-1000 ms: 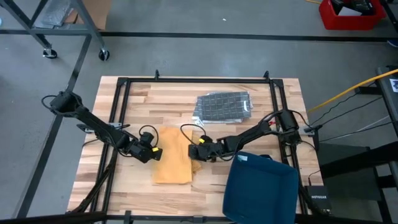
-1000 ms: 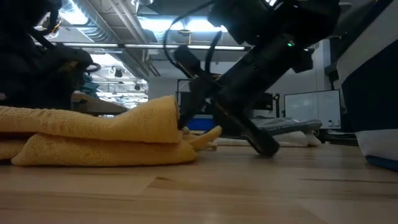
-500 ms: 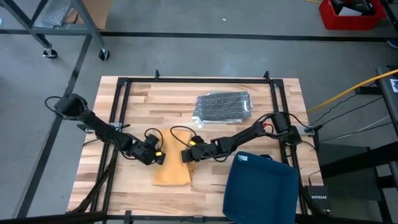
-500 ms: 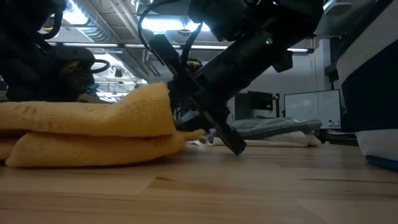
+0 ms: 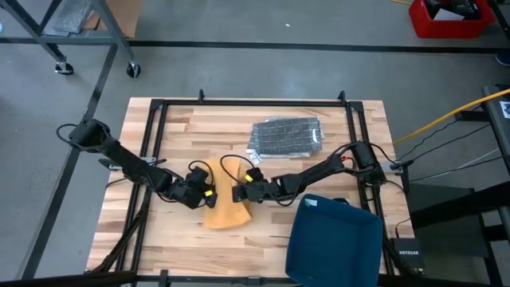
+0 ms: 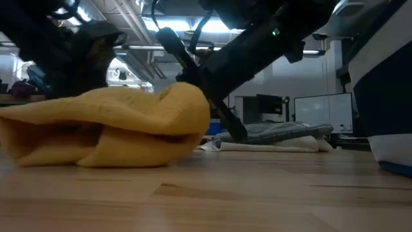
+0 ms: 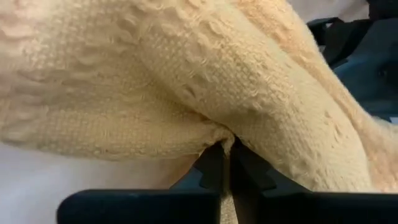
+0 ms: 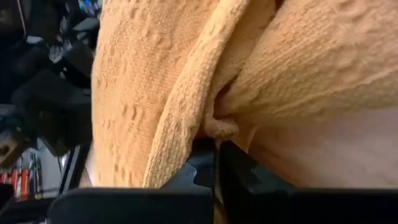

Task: Fold towel
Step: Stack the yellow kitchen towel onto the gray kitchen towel

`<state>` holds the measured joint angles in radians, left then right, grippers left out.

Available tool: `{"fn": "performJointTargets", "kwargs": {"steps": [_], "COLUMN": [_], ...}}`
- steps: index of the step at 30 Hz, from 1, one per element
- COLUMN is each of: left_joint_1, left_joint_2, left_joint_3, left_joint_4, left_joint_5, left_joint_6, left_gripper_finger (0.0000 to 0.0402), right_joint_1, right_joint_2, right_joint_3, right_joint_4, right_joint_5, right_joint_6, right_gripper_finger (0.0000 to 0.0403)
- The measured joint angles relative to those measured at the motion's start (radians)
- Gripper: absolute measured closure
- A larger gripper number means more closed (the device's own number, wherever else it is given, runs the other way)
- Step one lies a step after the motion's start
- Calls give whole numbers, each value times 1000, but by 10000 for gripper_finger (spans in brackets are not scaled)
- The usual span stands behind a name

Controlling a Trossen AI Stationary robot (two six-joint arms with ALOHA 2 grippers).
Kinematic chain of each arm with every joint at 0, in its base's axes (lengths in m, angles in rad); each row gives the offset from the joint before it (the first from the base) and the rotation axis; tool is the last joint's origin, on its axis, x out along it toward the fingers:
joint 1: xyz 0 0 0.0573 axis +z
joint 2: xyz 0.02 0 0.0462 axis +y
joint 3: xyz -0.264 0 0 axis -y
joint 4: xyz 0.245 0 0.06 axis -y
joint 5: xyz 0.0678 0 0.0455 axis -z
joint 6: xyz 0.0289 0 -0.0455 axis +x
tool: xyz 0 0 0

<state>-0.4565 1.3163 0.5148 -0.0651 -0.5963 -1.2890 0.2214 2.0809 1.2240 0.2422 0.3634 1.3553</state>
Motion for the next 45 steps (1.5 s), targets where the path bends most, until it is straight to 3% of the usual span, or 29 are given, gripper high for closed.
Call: {"fn": "performJointTargets", "kwargs": {"steps": [12, 24, 29, 40, 45], "left_joint_1": [175, 406, 505, 623, 647], "left_joint_2": [0, -2, 11, 186, 321], "left_joint_3": [140, 258, 261, 268, 373], "left_joint_4": [-2, 24, 177, 483, 527], "left_joint_5": [10, 147, 224, 372, 437], "left_joint_6": [264, 499, 559, 514, 512], "left_gripper_finger": [398, 399, 400, 400, 400], "right_joint_1": [-17, -90, -143, -231, -258], "right_joint_2": [-106, -274, -337, -431, -458], "right_joint_3": [0, 1, 3, 2, 2], "right_joint_4": [-74, -338, -436, -688, -807], "right_joint_5": [139, 255, 262, 246, 242], "right_joint_6": [-53, -50, -53, -55, -55], "right_gripper_finger": [395, 400, 399, 399, 399]}}
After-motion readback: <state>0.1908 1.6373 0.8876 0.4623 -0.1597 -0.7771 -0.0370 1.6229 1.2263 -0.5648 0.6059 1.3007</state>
